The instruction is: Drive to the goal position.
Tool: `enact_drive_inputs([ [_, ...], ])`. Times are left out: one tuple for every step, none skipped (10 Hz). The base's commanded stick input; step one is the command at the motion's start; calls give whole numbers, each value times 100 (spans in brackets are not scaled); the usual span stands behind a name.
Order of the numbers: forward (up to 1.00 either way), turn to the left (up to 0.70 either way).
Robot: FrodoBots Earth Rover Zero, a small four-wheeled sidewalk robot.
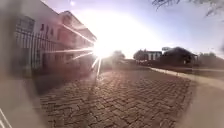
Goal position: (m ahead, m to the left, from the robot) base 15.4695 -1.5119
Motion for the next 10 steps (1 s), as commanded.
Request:
enact_drive_inputs([
  [100, 0],
  [100, 0],
  [100, 0],
  [100, 0],
  [100, 0],
  [100, 0],
  [100, 0],
  [100, 0],
  [100, 0],
  [100, 0],
])
